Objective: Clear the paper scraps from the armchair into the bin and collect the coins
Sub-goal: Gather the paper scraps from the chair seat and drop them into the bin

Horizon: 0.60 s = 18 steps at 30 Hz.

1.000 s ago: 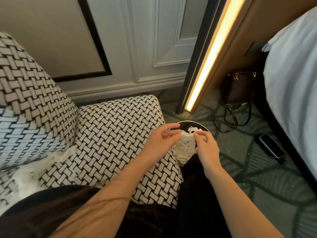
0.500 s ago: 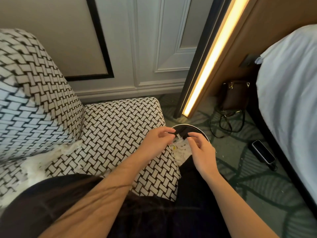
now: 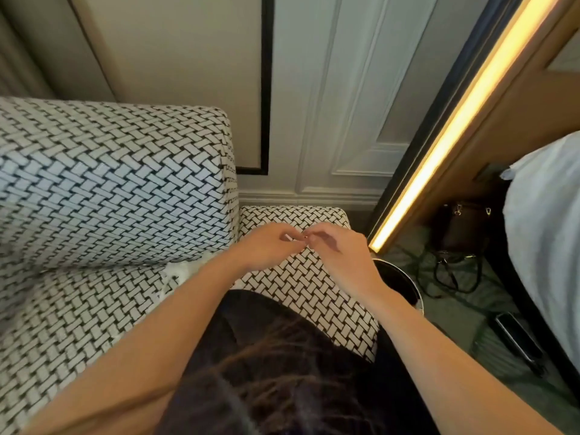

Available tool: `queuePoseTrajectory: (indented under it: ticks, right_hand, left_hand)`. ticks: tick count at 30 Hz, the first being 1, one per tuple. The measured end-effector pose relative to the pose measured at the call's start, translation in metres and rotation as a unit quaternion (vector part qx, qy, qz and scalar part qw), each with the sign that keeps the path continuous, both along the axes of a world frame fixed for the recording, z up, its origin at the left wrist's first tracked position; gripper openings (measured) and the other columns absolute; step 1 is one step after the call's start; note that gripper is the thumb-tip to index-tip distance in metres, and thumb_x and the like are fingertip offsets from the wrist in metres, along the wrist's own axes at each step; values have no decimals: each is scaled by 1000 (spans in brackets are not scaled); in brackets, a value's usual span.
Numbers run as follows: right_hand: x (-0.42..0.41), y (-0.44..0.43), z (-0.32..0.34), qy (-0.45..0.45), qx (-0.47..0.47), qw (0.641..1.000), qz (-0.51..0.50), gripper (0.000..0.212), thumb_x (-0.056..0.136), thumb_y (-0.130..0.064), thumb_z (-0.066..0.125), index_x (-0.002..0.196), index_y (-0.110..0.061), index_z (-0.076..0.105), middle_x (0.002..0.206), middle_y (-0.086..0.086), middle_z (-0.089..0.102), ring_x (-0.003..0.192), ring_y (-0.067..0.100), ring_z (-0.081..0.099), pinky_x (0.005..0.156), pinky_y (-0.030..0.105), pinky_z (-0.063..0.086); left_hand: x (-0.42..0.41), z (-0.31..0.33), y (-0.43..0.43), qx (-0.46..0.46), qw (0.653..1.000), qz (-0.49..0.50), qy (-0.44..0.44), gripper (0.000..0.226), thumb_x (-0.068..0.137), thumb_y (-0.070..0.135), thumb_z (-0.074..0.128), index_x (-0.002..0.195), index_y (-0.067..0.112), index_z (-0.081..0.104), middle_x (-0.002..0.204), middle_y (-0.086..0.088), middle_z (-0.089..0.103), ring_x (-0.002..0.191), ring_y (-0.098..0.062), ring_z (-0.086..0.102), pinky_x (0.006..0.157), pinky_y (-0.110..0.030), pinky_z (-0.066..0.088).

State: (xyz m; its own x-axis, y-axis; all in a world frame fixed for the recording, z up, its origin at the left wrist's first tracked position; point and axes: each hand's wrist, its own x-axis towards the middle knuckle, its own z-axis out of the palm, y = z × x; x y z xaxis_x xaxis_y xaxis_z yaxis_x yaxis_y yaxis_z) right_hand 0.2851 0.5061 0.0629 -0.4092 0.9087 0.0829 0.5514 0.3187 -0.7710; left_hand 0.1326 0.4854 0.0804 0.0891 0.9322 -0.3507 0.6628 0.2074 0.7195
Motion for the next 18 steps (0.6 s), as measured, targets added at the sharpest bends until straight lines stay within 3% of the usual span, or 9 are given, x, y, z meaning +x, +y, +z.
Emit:
queuePoseTrajectory:
  ticks: [3, 7, 10, 12, 14, 18]
  right_hand:
    - [-43, -17, 14, 18, 14, 999, 33, 21, 95, -14, 51, 107, -19, 68, 92, -16, 62, 78, -15, 55, 72, -4, 37]
    - [-106, -44, 20, 43, -9, 996, 82, 22, 94, -10, 51, 107, -15, 69, 97, -6, 68, 81, -1, 60, 73, 4, 44]
    - [-143, -56, 12, -2, -18, 993, 115, 21, 93, -15, 51, 105, -14, 69, 99, 1, 70, 89, 13, 65, 84, 27, 52]
    - [-164, -65, 7, -63, -19, 988, 138, 23, 94, -20, 48, 104, -16, 68, 100, 3, 70, 89, 19, 65, 83, 39, 53]
    - [-180, -68, -3, -158, -32, 970, 183, 26, 94, -23, 45, 104, -19, 69, 107, 2, 69, 96, 21, 63, 87, 40, 52]
    - [-198, -72, -21, -435, -39, 855, 280, 37, 92, -29, 40, 119, -20, 63, 131, 5, 56, 114, 28, 53, 96, 41, 43]
  left_hand:
    - [-36, 9, -22, 17, 999, 39, -7, 38, 93, 41, 47, 127, 26, 54, 128, 1, 56, 113, -16, 53, 95, -33, 40]
    - [-85, 11, -56, 25, 995, 92, 43, 37, 94, 38, 45, 127, 28, 55, 125, 1, 59, 110, -17, 56, 98, -36, 42]
    - [-116, 9, -79, 22, 989, 125, 81, 33, 96, 32, 44, 126, 24, 57, 120, 4, 58, 110, -17, 54, 99, -35, 40]
    - [-137, 3, -99, 20, 982, 158, 105, 31, 96, 33, 45, 122, 21, 59, 120, 2, 58, 110, -16, 53, 94, -31, 39]
    - [-155, -7, -116, 11, 975, 186, 123, 31, 96, 31, 44, 120, 20, 59, 127, 1, 57, 109, -16, 54, 90, -27, 40]
    - [-173, -32, -146, -23, 968, 236, 87, 30, 94, 26, 44, 120, 23, 59, 121, 0, 61, 99, -21, 63, 79, -28, 46]
